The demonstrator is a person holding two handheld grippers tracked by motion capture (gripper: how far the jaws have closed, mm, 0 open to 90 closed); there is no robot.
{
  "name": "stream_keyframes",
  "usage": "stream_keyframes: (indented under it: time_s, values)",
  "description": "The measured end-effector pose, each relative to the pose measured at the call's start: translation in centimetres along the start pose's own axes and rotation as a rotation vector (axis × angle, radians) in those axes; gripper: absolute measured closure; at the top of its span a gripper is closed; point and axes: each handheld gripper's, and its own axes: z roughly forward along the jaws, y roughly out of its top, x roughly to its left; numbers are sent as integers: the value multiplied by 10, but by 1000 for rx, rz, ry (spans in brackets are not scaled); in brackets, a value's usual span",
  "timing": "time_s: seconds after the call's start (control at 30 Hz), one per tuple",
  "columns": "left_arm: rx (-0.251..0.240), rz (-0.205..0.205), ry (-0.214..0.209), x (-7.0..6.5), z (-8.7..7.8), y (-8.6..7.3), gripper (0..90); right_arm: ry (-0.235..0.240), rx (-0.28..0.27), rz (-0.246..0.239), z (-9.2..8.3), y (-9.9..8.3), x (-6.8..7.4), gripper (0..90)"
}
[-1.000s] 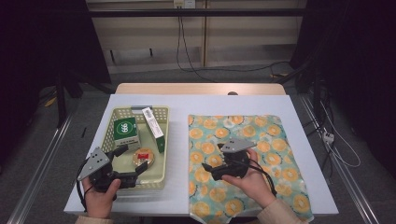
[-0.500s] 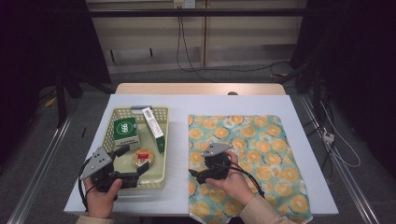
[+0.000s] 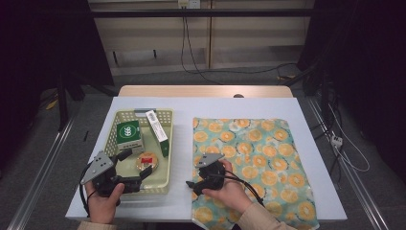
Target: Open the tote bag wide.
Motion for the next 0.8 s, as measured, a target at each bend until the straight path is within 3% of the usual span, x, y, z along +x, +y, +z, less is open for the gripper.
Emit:
stream_keyframes:
  time_s: [0.2,0.43,0.53,0.67,0.8]
  values:
    - [-3,6,7,-1,-1,1,49,-6,11,6,-2,1,-3,329]
    - [-1,3,0,-1,-1,0,53,16,25,-10,-4,4,-7,589]
    - [-2,1,2,-1,-2,1,53,16,25,-4,-5,4,-8,645]
    - [-1,2,1,-2,-2,0,53,30,25,-18,-6,4,-10,876]
    - [-5,1,3,-3,-2,1,53,30,28,-9,-6,5,-11,900]
